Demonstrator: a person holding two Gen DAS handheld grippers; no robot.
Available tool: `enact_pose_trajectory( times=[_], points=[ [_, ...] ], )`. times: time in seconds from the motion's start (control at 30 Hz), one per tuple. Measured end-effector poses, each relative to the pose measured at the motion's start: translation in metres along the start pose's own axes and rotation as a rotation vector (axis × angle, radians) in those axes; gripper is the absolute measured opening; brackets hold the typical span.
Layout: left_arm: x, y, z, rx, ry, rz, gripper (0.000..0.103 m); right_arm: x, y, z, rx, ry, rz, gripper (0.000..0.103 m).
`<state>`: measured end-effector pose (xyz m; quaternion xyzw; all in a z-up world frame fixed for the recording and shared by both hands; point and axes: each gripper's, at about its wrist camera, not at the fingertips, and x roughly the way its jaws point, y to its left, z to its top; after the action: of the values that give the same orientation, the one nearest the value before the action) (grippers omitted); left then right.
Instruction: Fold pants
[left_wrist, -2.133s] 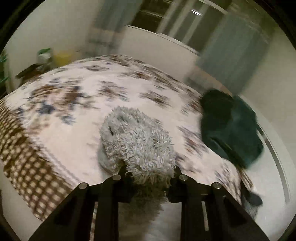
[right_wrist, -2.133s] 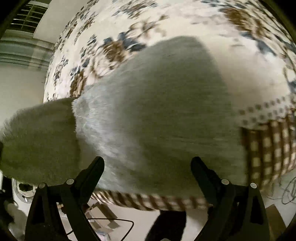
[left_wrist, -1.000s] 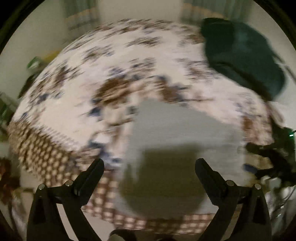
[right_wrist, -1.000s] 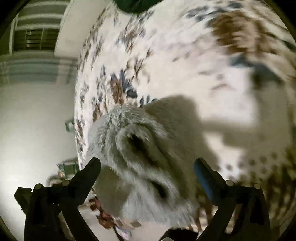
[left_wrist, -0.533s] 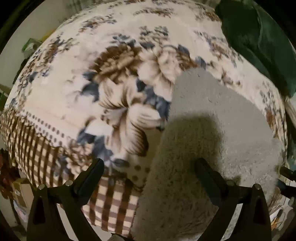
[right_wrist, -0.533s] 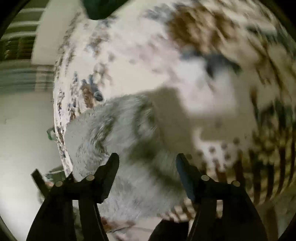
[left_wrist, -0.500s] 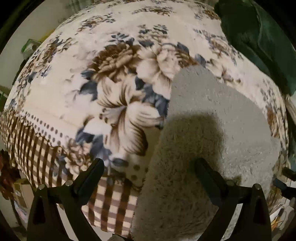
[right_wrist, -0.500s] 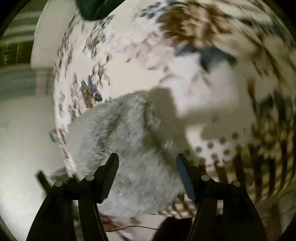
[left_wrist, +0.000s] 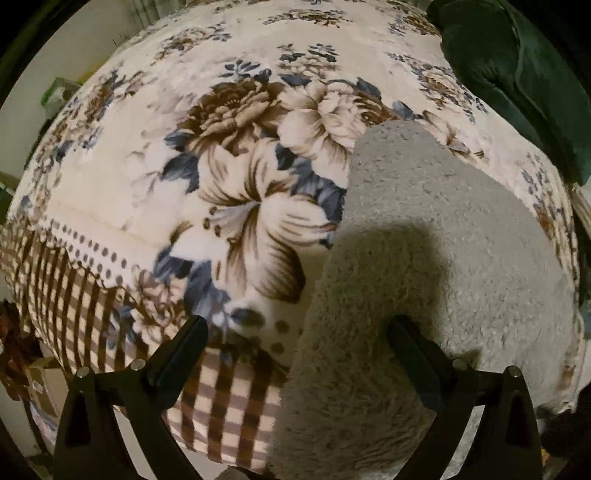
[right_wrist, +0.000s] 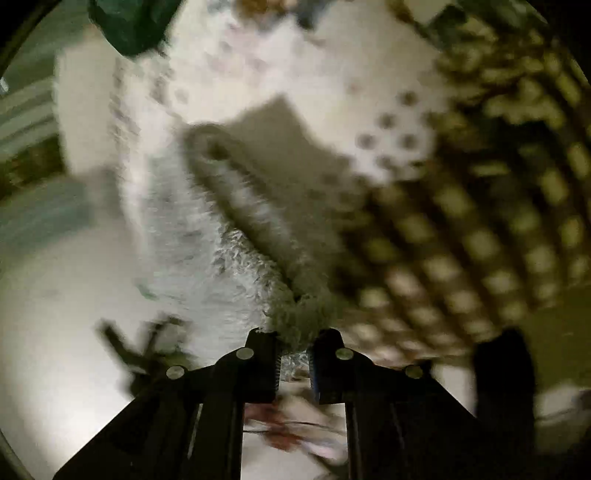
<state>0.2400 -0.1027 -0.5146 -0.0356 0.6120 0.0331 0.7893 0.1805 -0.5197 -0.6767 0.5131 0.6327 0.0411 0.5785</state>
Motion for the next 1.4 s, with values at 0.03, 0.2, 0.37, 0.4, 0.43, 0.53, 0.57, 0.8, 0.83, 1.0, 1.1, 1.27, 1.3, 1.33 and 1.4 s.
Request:
enact_pose_trajectory(
  times=[0.03,0.2,0.37,0.4,0.43,0.53,0.57,0.8,0.83,1.0,1.1,1.27,1.3,1.33,1.4],
  points=[
    [-0.003,-0.001,0.002,0.0,0.002,-0.009,0.1,0.005,-0.004,0.004,-0.012,0.032,-0.051,0.025],
    [-0.025,-0.016,0.019,0.038,-0.033,-0.052,0.1,-0.015,0.033,0.025,-0.154,0.014,-0.097,0.058],
    [-0.011,-0.029,0.064,0.035,-0.043,-0.072,0.1,-0.029,0.059,0.066,-0.166,-0.108,0.056,0.076],
    [-0.005,-0.03,0.071,0.025,-0.036,-0.069,0.1,-0.025,0.059,0.077,-0.159,-0.108,0.059,0.076],
    [0.004,-0.031,0.08,0.016,-0.026,-0.071,0.1,-0.013,0.062,0.088,-0.157,-0.096,0.058,0.076],
    [0.029,-0.031,0.1,0.001,0.003,-0.063,0.1,0.018,0.079,0.111,-0.19,-0.077,0.072,0.031],
    [0.034,-0.03,0.104,-0.003,0.01,-0.06,0.1,0.018,0.088,0.109,-0.217,-0.099,0.056,0.029],
    [0.06,-0.006,0.11,-0.105,0.074,-0.129,0.103,0.017,0.091,0.125,-0.237,-0.212,-0.015,0.022],
    [0.057,-0.005,0.109,-0.115,0.077,-0.134,0.103,0.024,0.089,0.126,-0.23,-0.171,-0.018,0.024],
    [0.009,0.009,0.09,-0.124,0.009,-0.201,0.103,0.001,0.072,0.105,-0.19,-0.133,0.059,0.076],
    [-0.009,0.019,0.062,-0.14,0.004,-0.251,0.103,-0.007,0.048,0.078,-0.15,-0.102,0.033,0.076],
    [-0.003,0.024,0.014,-0.12,0.057,-0.223,0.103,0.022,-0.001,0.037,0.005,0.013,0.157,0.031],
    [0.001,0.025,0.006,-0.115,0.071,-0.212,0.103,0.025,-0.001,0.031,0.014,0.013,0.177,0.012],
    [0.004,0.028,-0.001,-0.119,0.079,-0.21,0.103,0.025,-0.001,0.027,0.018,-0.003,0.189,0.012],
    [0.009,0.033,-0.009,-0.141,0.092,-0.212,0.103,0.017,0.0,0.02,0.013,-0.051,0.196,0.011]
  ],
)
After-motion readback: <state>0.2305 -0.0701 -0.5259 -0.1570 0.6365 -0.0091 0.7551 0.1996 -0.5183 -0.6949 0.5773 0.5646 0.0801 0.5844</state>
